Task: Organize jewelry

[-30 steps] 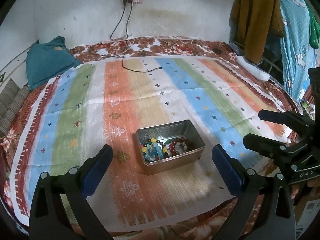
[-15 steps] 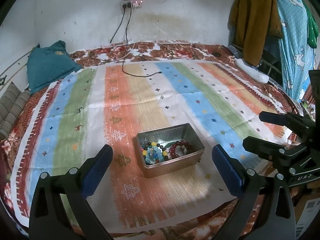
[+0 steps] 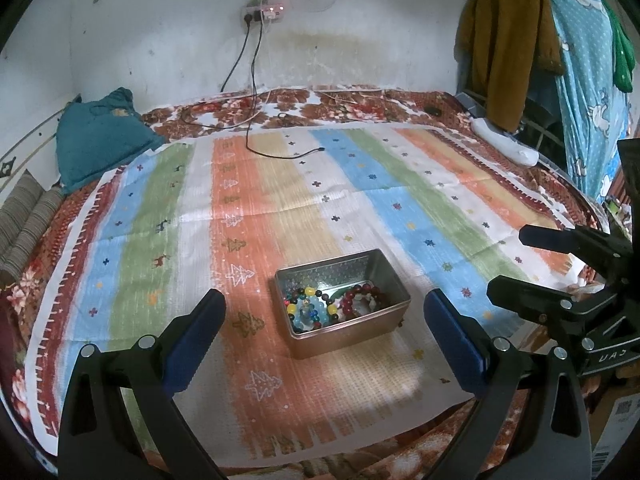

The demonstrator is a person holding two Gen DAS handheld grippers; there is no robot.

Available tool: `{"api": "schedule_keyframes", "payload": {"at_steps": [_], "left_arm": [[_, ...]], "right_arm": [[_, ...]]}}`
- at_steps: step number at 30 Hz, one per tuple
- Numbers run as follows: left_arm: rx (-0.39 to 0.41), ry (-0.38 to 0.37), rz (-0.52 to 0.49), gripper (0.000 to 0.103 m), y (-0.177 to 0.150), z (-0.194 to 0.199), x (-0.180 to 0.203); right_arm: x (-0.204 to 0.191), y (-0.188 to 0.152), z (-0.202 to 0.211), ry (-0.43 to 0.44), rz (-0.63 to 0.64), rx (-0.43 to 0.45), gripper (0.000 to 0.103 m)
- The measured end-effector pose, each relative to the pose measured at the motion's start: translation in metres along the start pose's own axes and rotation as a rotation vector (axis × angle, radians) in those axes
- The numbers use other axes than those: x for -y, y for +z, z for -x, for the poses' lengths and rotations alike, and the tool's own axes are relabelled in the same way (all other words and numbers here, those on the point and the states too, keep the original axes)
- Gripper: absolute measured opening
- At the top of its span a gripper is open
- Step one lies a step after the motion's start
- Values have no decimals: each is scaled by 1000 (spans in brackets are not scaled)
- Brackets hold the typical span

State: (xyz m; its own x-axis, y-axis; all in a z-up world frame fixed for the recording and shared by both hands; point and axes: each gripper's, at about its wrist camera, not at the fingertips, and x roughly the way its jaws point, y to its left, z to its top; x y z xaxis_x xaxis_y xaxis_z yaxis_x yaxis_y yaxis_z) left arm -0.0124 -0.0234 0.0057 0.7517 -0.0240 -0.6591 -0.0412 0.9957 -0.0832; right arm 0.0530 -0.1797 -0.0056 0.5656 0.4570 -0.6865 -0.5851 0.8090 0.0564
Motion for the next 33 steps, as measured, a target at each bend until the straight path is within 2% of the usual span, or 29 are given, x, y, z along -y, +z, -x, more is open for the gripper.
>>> {"api": "schedule_keyframes", "payload": {"at_steps": [16,33], "left_arm": [[3,0,-1,97,0,0,1],[21,2,-5,97,2,1,-3]], "right_arm": [[0,-1,-1,8,-3,8,98],[-4,-4,5,-33,4,40,98]]}}
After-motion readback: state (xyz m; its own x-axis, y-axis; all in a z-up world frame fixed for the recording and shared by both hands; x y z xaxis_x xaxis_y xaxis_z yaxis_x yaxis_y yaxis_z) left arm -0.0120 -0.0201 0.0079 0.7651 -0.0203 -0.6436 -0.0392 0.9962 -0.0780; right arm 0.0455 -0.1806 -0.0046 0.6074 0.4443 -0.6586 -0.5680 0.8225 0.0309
